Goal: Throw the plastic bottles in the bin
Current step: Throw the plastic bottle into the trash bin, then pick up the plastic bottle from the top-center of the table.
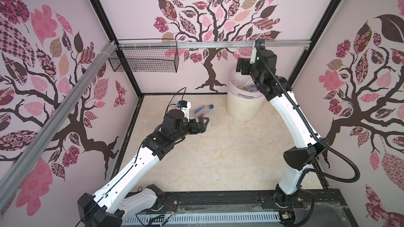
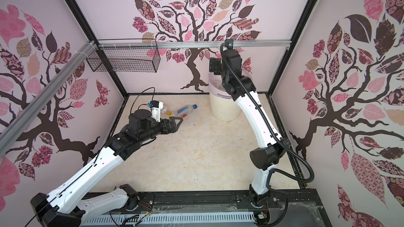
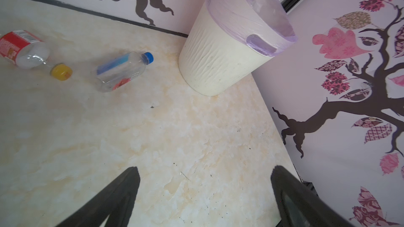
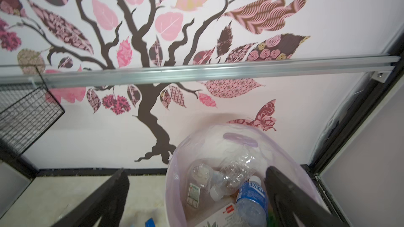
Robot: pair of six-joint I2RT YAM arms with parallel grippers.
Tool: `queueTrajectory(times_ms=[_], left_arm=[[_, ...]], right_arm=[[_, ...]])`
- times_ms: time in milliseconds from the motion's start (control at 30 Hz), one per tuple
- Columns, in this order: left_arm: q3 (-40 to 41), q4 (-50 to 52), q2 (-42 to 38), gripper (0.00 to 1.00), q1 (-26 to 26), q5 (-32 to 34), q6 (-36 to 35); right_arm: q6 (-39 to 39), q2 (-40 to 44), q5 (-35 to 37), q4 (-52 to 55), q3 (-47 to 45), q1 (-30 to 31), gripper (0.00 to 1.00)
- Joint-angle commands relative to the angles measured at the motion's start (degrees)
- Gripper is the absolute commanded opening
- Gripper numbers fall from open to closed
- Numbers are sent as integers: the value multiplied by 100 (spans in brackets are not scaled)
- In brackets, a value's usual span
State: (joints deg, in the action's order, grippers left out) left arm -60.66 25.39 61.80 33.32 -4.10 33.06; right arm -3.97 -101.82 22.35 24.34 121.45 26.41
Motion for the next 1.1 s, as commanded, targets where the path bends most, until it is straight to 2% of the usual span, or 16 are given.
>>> queueTrajectory(times_ms=[0, 100, 167, 267, 367, 467, 800, 933, 1067], left_arm=[[-110, 637, 125, 98, -190, 271, -46], [-316, 1033, 369, 98, -591, 39, -124], [-414, 1145, 548, 98, -946, -358, -182], [-696, 1344, 924, 98, -1253, -545, -360], [-1077, 1484, 1460, 98, -1319, -550, -613], [-1386, 1464, 2070, 98, -1319, -680, -894], [-2915, 1828, 4186, 98, -1353, -303, -2291], [-3465, 1620, 4813, 98, -1355, -81, -2429], [-4497, 2018, 5627, 98, -1363, 190, -2679]], right_arm=[[-422, 779, -373, -371, -1280, 163, 100], [-965, 1491, -981, -937, -3005, 205, 100], [-1199, 1830, -1272, -1151, -3977, 285, 100], [-1439, 2106, -1493, -1355, -5057, 312, 99], [-1652, 2245, -1764, -1531, -5839, 312, 99], [-1771, 2306, -1969, -1665, -6308, 314, 100], [-1921, 2633, -2478, -1691, -6879, 307, 100], [-1985, 2856, -2628, -1696, -7100, 312, 99], [-1990, 3021, -2647, -1594, -7165, 309, 99]])
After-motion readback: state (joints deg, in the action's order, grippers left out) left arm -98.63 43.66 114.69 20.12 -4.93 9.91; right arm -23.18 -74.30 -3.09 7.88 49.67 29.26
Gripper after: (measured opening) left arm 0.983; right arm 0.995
